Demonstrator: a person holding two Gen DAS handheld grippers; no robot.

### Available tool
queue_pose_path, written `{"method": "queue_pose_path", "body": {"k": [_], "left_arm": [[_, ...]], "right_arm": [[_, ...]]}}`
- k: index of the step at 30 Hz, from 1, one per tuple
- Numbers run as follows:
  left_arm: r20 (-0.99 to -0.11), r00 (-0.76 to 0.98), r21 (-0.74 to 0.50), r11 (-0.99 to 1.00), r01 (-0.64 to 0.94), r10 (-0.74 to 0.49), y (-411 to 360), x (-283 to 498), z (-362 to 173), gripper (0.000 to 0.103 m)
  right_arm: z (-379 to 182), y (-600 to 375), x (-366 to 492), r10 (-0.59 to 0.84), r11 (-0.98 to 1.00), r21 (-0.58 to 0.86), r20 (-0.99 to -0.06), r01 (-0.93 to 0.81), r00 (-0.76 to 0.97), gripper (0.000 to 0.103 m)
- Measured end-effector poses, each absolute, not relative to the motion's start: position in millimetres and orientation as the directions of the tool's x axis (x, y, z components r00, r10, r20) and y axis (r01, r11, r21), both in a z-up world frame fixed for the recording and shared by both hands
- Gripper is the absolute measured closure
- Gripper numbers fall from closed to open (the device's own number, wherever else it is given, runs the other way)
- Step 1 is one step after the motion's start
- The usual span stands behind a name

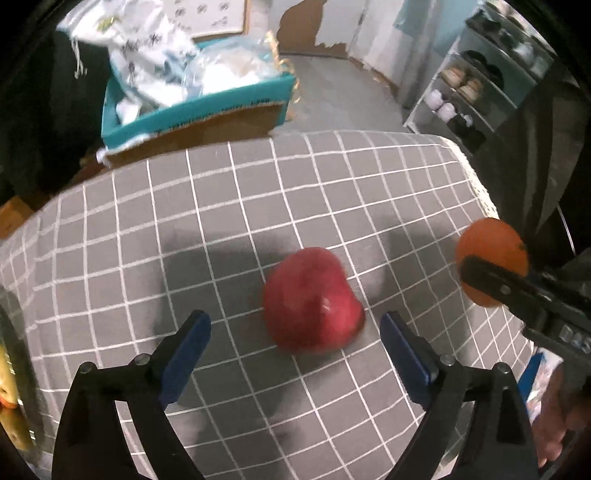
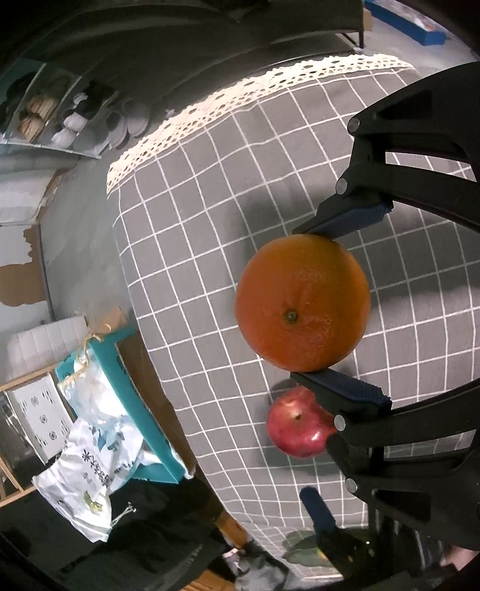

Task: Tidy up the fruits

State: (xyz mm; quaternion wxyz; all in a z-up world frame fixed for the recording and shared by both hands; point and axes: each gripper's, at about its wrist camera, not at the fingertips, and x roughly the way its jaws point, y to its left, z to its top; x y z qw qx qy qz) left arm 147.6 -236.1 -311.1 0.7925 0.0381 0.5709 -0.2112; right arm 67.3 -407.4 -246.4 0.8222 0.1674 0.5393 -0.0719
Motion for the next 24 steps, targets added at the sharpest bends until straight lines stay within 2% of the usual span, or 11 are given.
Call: {"method": "queue_pose_path", "body": {"k": [6, 13, 14, 16, 18, 24], "left_arm": [[-0.913, 0.195, -0.293, 0.908, 0.299, -0.359, -236, 160, -329, 0.009], [-0.923, 0.176, -0.278, 0.909, 0.310, -0.342, -254, 161, -339, 0.010], [-0.923, 0.178, -0.277, 0.911, 0.306, -0.341, -255, 161, -340, 0.011], [-0.924, 0.170, -0.283, 0.911, 0.300, -0.343, -257, 161, -342, 0.023], [-0.929, 0.154, -0.279, 0.912, 0.302, -0.335, -259, 161, -346, 0.031], [-0.923, 0.173, -0.268, 0.899, 0.347, -0.342, -257, 155, -347, 0.032]], "right_arm": [[-248, -405, 69, 0.061, 0.936, 0.194, -0.911, 0.293, 0.408, 0.036], [-248, -410, 68, 0.048, 0.934, 0.187, -0.911, 0.306, 0.409, 0.036], [-248, -412, 67, 0.046, 0.932, 0.187, -0.911, 0.310, 0.410, 0.036], [-247, -416, 65, 0.043, 0.929, 0.188, -0.911, 0.320, 0.411, 0.036], [-247, -417, 64, 0.041, 0.927, 0.188, -0.911, 0.325, 0.410, 0.036], [-248, -418, 63, 0.040, 0.928, 0.187, -0.911, 0.322, 0.411, 0.036]]}}
